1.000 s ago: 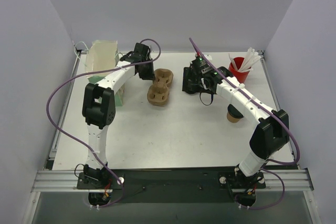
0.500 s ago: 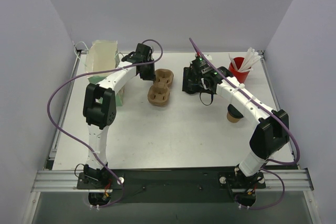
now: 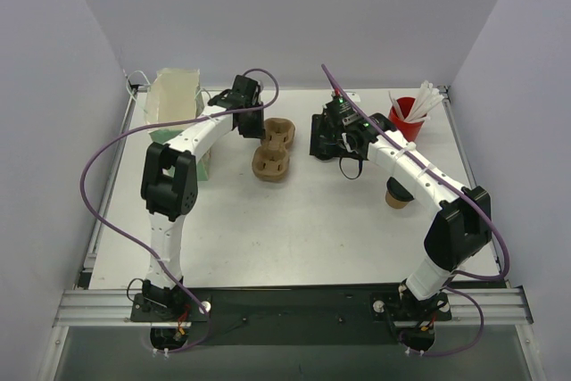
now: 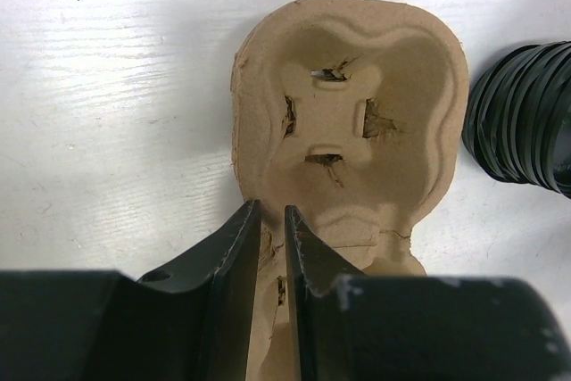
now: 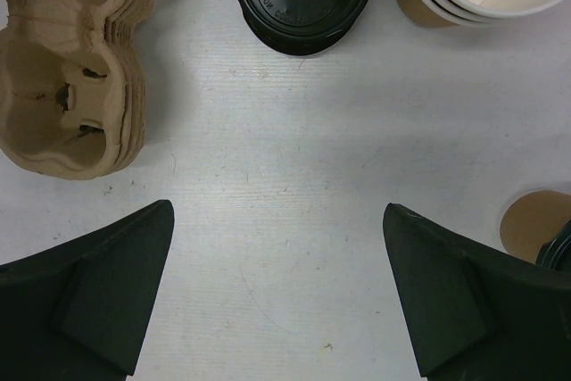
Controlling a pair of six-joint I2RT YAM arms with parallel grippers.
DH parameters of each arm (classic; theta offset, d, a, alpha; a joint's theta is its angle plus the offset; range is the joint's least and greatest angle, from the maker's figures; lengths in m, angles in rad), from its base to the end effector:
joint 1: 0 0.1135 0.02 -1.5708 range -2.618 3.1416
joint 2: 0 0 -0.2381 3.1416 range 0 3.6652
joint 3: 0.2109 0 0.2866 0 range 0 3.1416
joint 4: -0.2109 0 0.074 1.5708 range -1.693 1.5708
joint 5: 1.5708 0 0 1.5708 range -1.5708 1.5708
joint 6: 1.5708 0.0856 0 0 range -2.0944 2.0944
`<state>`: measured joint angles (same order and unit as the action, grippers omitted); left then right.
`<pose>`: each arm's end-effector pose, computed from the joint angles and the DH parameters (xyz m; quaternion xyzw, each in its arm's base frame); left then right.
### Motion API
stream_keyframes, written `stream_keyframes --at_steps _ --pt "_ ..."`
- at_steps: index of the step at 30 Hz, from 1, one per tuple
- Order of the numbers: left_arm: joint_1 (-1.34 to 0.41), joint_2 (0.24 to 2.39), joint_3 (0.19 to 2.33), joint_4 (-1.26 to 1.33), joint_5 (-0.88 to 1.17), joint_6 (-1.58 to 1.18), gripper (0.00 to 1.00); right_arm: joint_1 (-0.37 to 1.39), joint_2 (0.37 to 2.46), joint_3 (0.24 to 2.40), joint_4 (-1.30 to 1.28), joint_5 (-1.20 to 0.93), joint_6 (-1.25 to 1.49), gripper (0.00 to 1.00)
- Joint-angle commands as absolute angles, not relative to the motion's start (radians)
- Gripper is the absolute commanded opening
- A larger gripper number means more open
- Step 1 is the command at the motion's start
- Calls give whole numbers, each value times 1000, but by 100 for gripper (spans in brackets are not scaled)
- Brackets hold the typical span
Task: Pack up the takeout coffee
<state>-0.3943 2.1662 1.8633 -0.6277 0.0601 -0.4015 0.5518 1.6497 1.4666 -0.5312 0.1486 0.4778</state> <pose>0.4912 -0.2100 0.1564 0.0060 0.9488 -0.1482 0.2789 0.3857 0.2226 0.2549 -0.0027 0.9077 0.1451 0.3937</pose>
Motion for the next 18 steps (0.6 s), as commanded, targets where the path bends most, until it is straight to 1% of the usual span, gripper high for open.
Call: stream_keyframes --at_steps 1,8,12,14,18 --pt "-411 2115 1856 -664 55 -376 28 565 1658 1470 -551 152 479 97" --pt "-414 2103 1841 -660 52 -374 27 571 1690 1506 -545 141 480 96" --pt "-413 2076 1845 -666 37 -390 27 580 1758 1592 -541 109 505 96" --pt "-408 2066 1844 -661 46 -397 28 589 1813 1656 -541 100 518 94" --pt "-407 2040 1829 -667 52 -425 28 607 1907 1756 -540 97 549 84"
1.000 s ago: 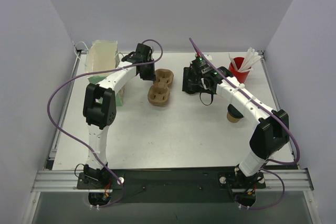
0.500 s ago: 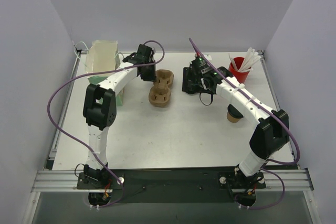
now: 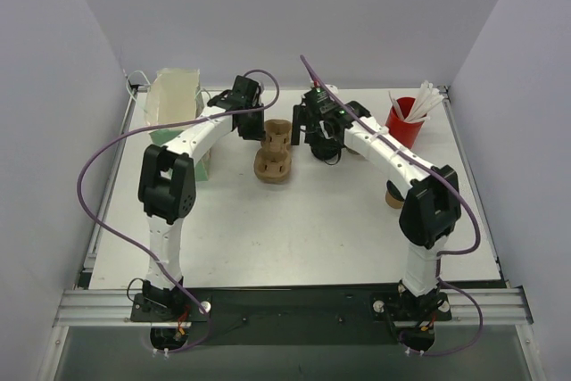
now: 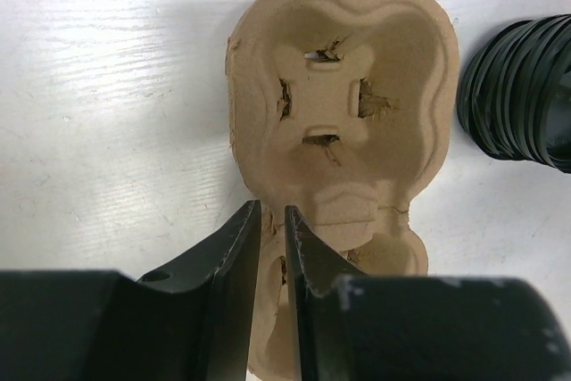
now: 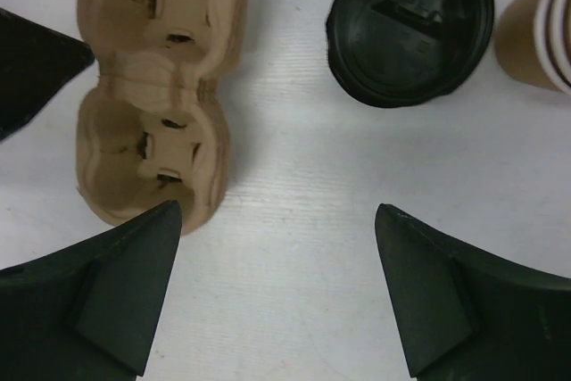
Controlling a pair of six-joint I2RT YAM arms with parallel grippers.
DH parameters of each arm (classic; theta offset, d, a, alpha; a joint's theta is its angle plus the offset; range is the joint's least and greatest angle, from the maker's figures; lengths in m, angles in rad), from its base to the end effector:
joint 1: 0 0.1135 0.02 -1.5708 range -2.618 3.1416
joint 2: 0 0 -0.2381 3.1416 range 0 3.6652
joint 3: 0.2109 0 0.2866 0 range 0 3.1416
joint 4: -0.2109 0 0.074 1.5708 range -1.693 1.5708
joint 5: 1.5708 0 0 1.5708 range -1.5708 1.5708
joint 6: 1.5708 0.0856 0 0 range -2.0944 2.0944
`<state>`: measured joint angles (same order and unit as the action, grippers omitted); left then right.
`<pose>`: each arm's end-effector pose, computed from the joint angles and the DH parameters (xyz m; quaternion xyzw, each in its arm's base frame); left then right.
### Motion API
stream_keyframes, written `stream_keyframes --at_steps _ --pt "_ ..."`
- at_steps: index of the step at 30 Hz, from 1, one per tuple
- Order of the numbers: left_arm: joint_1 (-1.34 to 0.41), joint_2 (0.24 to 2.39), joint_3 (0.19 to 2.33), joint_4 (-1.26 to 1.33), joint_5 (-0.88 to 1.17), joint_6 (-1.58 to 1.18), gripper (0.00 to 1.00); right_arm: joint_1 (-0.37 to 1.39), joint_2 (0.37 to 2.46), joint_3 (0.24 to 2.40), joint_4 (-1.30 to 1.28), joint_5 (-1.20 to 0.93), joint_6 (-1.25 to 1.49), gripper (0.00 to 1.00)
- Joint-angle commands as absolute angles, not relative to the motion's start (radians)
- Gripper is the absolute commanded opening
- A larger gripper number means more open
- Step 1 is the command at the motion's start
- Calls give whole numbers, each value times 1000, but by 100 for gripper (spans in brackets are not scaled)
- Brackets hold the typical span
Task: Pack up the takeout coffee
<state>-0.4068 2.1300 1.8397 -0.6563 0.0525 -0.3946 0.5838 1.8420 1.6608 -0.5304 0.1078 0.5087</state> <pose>0.4806 -0.2119 0.1632 0.0139 0.9513 -0.1427 0.2729 0.4145 0.2628 0.2475 -0.0117 0.9080 0.1742 0.3808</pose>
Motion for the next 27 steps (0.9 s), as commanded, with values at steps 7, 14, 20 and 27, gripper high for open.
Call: stream_keyframes --at_steps 7,14,20,27 --pt "-382 1933 1802 -670 -12 -451 28 624 2031 1862 -541 87 607 55" --pt "-376 1855 1773 -675 -11 -451 28 643 2130 1971 -561 94 624 42" --pt "-361 1806 1743 -673 0 -443 28 649 2192 2025 -571 113 621 34" --pt "-353 1775 1724 -667 34 -440 29 649 2236 2083 -594 126 623 27"
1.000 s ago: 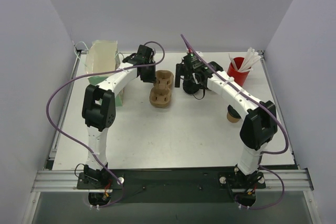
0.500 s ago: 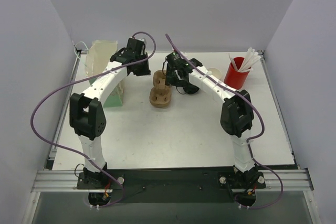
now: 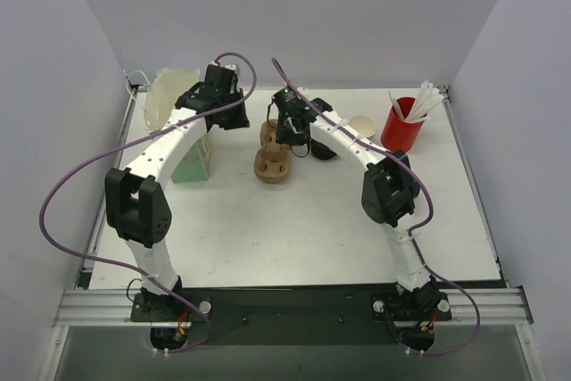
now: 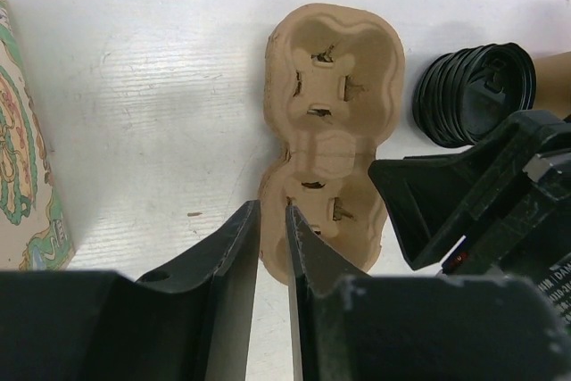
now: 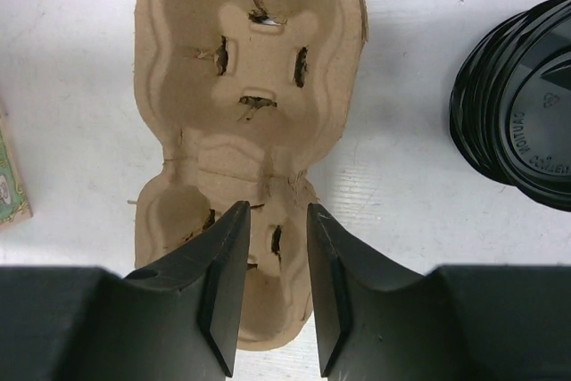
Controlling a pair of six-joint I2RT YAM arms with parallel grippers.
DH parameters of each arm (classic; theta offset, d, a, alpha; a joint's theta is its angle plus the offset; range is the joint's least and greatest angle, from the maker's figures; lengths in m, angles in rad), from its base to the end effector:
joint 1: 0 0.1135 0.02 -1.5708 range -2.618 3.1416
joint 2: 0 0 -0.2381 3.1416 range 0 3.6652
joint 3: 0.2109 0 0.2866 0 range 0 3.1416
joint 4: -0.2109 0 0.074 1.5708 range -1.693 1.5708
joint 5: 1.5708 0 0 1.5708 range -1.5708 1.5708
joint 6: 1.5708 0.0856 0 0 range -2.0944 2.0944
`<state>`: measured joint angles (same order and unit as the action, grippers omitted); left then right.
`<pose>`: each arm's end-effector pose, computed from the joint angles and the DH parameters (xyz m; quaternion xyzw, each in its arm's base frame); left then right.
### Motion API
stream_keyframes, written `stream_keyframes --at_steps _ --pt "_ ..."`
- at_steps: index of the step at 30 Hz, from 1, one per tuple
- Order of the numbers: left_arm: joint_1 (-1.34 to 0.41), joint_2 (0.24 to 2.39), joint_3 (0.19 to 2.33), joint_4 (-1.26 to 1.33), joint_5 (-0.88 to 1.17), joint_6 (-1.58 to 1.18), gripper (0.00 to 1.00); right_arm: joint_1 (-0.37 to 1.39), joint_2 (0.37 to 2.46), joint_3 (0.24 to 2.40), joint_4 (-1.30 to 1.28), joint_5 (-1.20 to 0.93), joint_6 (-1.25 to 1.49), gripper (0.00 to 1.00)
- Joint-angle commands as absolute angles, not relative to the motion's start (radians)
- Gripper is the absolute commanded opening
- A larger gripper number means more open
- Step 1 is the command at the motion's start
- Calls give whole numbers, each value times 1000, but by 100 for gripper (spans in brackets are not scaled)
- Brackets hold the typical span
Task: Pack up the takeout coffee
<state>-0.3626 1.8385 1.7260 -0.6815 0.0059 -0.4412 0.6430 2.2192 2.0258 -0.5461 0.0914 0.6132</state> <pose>0.4487 -0.1708 0.2575 -0.0352 0.9248 -0.1507 0.3475 0.4593 0.3343 0.2010 0.0048 0.9141 0.2032 0.3509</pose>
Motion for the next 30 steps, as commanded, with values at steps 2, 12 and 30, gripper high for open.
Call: stream_keyframes --at_steps 2,12,30 --pt "-353 1772 1724 -666 35 -439 29 649 2249 2094 -603 132 624 27" --pt "-345 1772 1713 -660 51 -434 29 649 2289 2121 -604 129 624 24" --pt "-339 1798 1713 -650 72 -434 29 647 2307 2132 -609 137 623 17"
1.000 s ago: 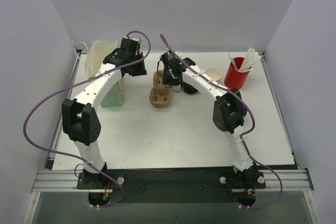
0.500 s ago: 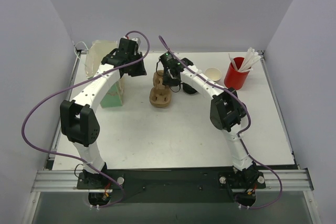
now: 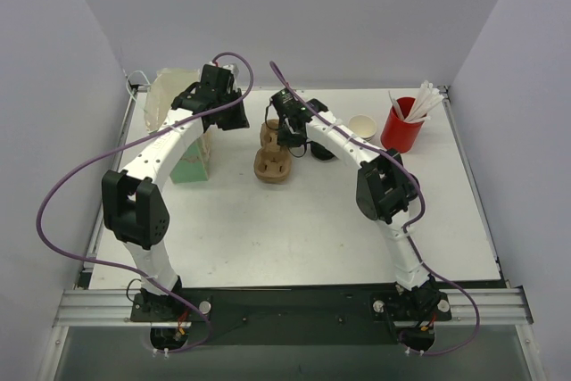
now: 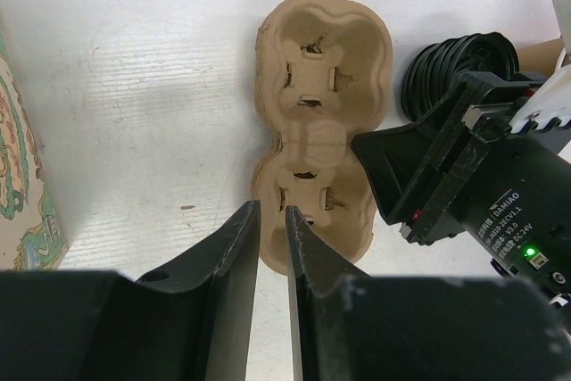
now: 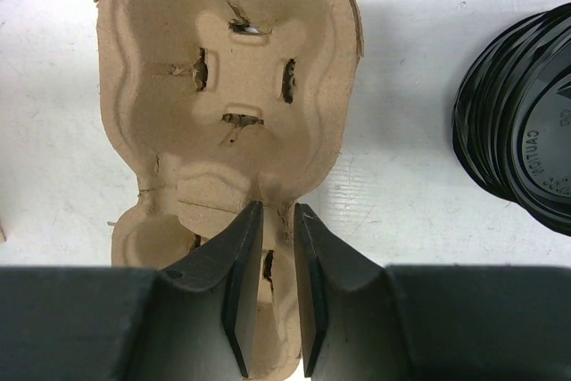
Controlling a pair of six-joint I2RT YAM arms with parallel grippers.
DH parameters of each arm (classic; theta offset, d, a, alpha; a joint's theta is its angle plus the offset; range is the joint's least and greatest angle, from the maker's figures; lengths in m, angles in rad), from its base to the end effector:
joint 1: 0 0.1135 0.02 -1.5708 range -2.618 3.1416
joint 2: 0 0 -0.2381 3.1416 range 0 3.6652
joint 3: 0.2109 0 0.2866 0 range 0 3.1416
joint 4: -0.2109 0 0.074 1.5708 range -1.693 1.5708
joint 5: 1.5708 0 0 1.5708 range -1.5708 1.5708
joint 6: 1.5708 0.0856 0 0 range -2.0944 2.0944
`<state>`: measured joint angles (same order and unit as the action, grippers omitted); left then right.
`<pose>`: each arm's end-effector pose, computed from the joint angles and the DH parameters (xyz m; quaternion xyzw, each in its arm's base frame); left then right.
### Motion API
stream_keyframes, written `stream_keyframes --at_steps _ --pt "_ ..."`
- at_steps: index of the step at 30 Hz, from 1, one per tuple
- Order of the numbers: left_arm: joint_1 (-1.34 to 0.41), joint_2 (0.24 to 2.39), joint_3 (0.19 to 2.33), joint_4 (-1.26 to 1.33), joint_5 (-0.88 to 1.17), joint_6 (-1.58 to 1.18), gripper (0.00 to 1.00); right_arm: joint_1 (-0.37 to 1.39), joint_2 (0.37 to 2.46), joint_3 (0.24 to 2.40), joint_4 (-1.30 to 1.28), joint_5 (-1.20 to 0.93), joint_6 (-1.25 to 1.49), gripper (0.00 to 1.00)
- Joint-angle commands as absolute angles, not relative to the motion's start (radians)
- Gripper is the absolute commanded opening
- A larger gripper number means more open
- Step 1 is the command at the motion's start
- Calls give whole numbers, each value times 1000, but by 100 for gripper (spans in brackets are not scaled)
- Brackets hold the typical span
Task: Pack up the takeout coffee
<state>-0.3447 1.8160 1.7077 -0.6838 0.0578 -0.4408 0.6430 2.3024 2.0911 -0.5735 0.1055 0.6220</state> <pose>0.4453 -0.1651 0.2603 -0.0335 0.9242 -0.1699 0.3403 0.4682 0.3395 0.1781 0.0105 0.9226 0.1868 0.3372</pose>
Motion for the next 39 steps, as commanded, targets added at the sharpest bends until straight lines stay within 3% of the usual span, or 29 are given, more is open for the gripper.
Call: stream_keyframes --at_steps 1,33,39 --pt "-337 1799 1715 -650 72 -434 28 647 2309 2135 -611 135 623 17" --pt "-328 1804 1704 -641 78 -433 28 647 2342 2132 -617 117 627 13" --pt "-327 1804 1698 -640 78 -433 28 649 2332 2135 -617 124 620 8"
